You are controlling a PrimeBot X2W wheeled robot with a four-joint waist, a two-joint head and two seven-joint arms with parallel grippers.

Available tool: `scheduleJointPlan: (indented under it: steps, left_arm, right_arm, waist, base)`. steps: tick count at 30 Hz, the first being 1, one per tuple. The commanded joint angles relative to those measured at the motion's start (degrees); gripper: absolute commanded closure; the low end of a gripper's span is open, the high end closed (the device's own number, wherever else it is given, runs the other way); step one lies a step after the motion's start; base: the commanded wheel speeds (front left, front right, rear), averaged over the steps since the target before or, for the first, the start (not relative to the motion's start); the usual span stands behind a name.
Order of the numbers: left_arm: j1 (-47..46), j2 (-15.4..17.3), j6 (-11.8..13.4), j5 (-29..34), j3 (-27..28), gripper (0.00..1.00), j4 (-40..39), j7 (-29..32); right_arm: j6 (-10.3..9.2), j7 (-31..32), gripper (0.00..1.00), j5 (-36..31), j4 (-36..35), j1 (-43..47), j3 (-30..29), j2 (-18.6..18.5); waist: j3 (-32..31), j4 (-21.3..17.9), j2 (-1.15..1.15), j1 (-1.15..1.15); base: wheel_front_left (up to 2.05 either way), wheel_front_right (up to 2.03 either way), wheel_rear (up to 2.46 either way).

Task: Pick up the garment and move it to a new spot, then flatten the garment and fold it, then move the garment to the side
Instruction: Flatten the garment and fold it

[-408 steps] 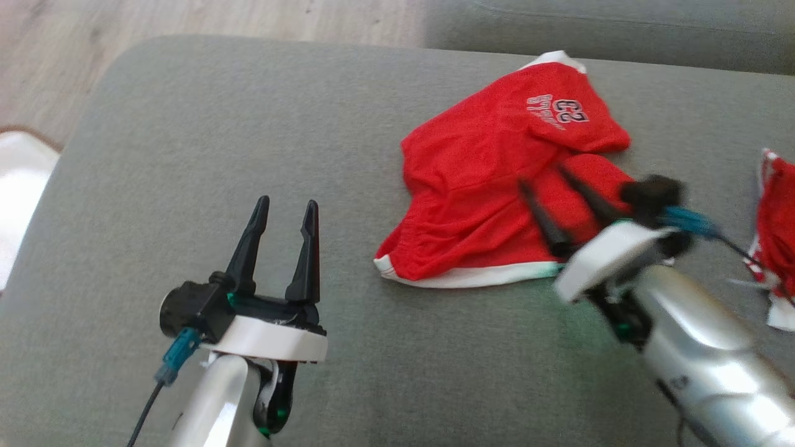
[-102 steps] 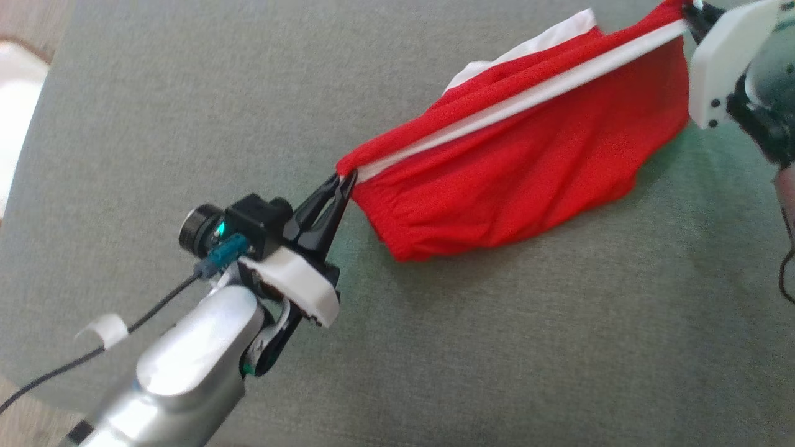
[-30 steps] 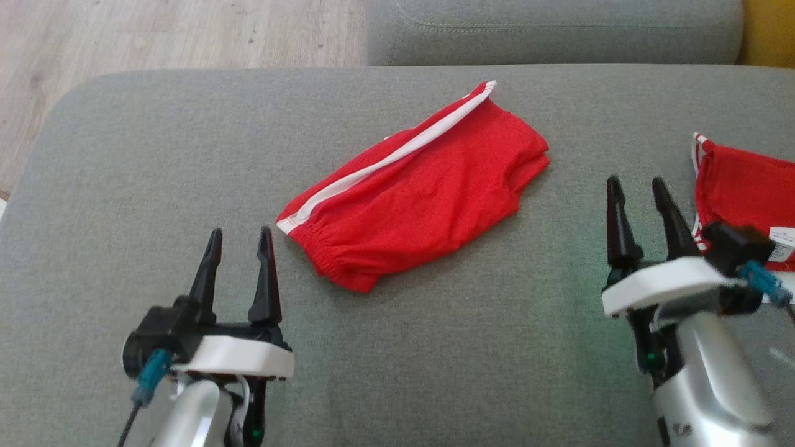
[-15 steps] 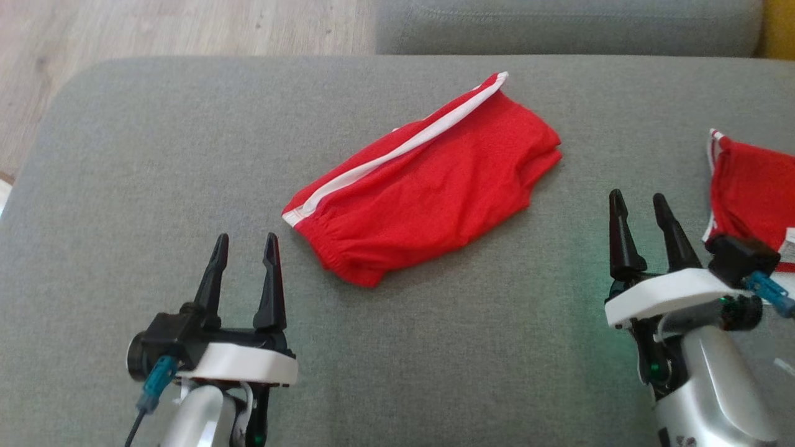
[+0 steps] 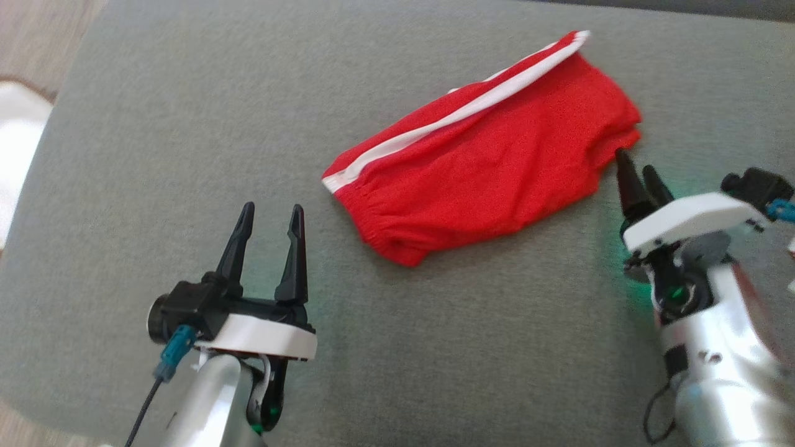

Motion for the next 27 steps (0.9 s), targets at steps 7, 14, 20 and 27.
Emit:
scheduleJointPlan:
  steps: [7, 14, 20, 27]
  left_arm:
    - [-3.2, 0.2, 0.6, -1.7, 0.3, 0.0, -2.3, -0.5]
    - [-3.5, 0.1, 1.5, -3.1, -0.7, 0.0, -2.8, -0.5]
    - [-3.4, 0.1, 2.0, -3.7, -1.2, 0.0, -3.0, -0.5]
    - [-4.0, 0.1, 2.3, -4.0, -1.3, 0.0, -3.4, -0.5]
  right_arm:
    - [0.39, 5.6, 0.0, 3.6, 9.3, -10.0, -4.4, 0.3]
    - [0.39, 9.0, 0.0, -2.6, 16.0, -13.7, -8.9, 0.3]
    - [0.39, 10.4, 0.0, -4.9, 18.7, -15.5, -11.2, 0.3]
    - [0.39, 11.4, 0.0, -6.4, 20.9, -17.3, -10.4, 0.3]
  waist:
    - [4.7, 6.4, 0.0, -0.01]
    - [5.0, 8.8, 0.0, -0.01]
    - [4.9, 9.3, 0.0, -0.01]
    - [5.5, 9.4, 0.0, -0.01]
  base:
    - [0.0, 0.0, 0.0]
    - [0.0, 0.0, 0.0]
    - [0.0, 0.0, 0.0]
    - [0.0, 0.0, 0.0]
